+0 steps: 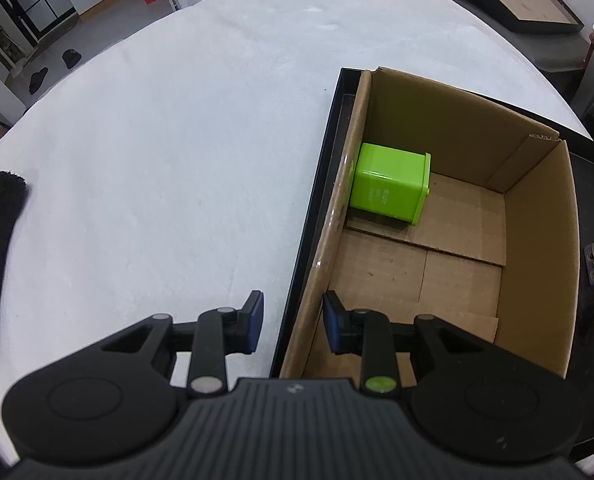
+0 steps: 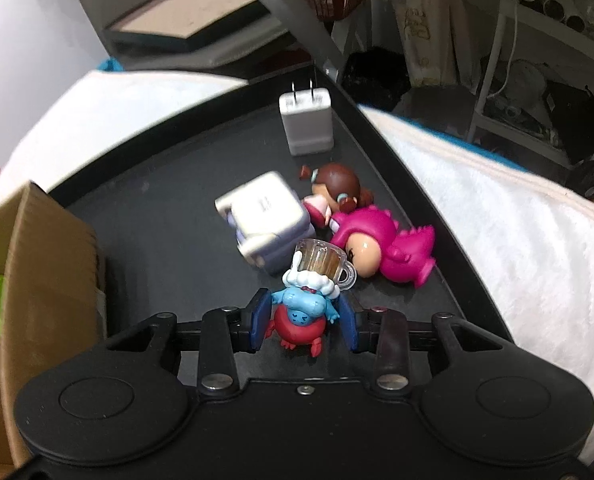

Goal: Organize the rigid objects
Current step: 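Grasp the blue-and-red mug figurine with the right gripper, then carry the figurine into the box and open the right gripper, then move the right gripper to the pink doll and grasp it, then carry the pink doll over the box and release it inside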

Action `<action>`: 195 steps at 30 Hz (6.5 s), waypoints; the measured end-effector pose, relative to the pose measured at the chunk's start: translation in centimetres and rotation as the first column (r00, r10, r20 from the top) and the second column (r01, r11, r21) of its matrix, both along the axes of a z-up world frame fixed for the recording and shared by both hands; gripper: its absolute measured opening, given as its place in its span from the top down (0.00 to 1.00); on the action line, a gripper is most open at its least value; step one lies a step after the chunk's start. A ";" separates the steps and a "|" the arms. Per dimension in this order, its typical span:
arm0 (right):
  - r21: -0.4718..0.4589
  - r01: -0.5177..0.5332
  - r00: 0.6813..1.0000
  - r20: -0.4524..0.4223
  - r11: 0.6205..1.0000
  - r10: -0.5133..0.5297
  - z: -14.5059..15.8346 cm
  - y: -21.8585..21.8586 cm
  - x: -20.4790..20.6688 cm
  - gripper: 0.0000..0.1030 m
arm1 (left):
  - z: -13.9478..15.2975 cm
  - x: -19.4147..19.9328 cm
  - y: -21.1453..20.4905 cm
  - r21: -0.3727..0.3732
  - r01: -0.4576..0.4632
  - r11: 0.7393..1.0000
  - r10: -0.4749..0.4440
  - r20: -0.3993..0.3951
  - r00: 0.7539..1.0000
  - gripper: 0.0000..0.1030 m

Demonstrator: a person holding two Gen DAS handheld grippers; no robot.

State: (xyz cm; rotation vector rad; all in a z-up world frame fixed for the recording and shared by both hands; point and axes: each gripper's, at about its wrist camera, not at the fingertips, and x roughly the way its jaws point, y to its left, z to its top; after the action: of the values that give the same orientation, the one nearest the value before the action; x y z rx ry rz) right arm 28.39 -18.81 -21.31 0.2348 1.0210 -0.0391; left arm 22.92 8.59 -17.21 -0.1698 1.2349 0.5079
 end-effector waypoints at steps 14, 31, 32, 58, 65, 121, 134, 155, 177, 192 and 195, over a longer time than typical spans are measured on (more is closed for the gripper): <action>0.103 -0.040 0.995 0.096 0.994 0.030 3.1 0.0 -0.5 0.65 | 0.6 -1.1 0.5 -0.059 0.021 0.998 -0.019 0.038 0.999 0.76; 0.180 -0.179 0.964 0.230 0.967 0.135 7.6 2.6 -2.4 0.65 | 0.0 -2.3 1.4 -0.151 0.059 0.987 -0.050 0.063 0.997 0.85; 0.179 -0.188 0.962 0.232 0.966 0.144 7.7 2.9 -2.5 0.65 | -0.1 -2.4 1.6 -0.158 0.053 0.986 -0.044 0.061 0.997 0.86; 0.028 -0.438 0.873 0.253 0.899 0.417 8.1 14.6 -2.9 0.65 | -0.6 -3.6 4.0 -0.273 0.120 0.954 -0.093 0.108 0.990 0.87; -0.030 -0.433 0.862 0.277 0.901 0.424 7.7 16.5 -2.5 0.62 | -0.7 -3.4 4.8 -0.304 0.125 0.944 -0.097 0.106 0.990 0.86; -0.143 -0.240 0.966 0.068 0.960 0.251 3.7 0.2 -0.2 0.37 | 0.9 0.2 -0.6 -0.075 0.074 0.994 -0.074 -0.005 0.997 0.21; -0.186 -0.228 0.971 0.032 0.956 0.238 1.1 -1.4 2.0 0.53 | 0.5 1.8 -1.6 -0.042 0.056 0.998 -0.057 -0.013 0.998 0.20; -0.188 -0.198 0.978 0.024 0.962 0.206 0.5 -2.0 2.3 0.64 | -0.5 0.4 -0.9 -0.069 0.034 0.997 -0.034 -0.002 0.999 0.20; -0.076 -0.214 0.968 0.115 0.974 0.222 5.0 0.9 0.7 0.64 | -0.3 -2.1 1.4 -0.106 0.019 0.994 -0.011 0.074 0.997 0.21; -0.026 -0.318 0.925 0.209 0.948 0.316 8.7 6.0 -1.1 0.64 | -0.7 -2.4 0.8 -0.140 0.110 0.984 -0.095 0.110 0.989 0.39; -0.019 -0.341 0.913 0.230 0.940 0.337 9.2 7.2 -1.4 0.64 | -0.9 -2.3 0.8 -0.138 0.133 0.982 -0.117 0.115 0.986 0.46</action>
State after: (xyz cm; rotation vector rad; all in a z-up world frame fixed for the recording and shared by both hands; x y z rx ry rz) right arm 26.98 -11.61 -12.07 0.0752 0.8188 0.3097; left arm 20.58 9.39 -18.07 -0.2376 1.1705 0.2964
